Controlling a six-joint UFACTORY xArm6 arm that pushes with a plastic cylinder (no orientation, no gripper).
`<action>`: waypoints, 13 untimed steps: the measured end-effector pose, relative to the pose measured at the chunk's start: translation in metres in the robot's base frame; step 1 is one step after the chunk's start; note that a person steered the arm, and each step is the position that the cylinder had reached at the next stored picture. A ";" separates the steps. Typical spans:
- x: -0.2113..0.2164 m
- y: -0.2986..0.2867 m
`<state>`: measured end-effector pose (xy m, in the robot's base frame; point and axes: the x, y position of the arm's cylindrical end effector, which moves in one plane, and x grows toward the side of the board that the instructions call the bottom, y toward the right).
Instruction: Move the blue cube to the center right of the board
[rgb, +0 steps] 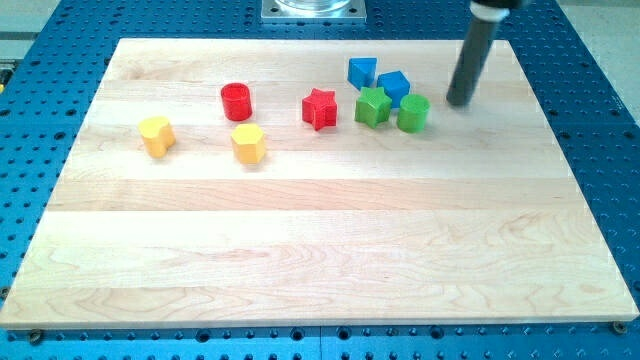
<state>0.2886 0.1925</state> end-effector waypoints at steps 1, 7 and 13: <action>-0.018 -0.046; -0.019 -0.110; 0.009 0.000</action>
<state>0.2975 0.1925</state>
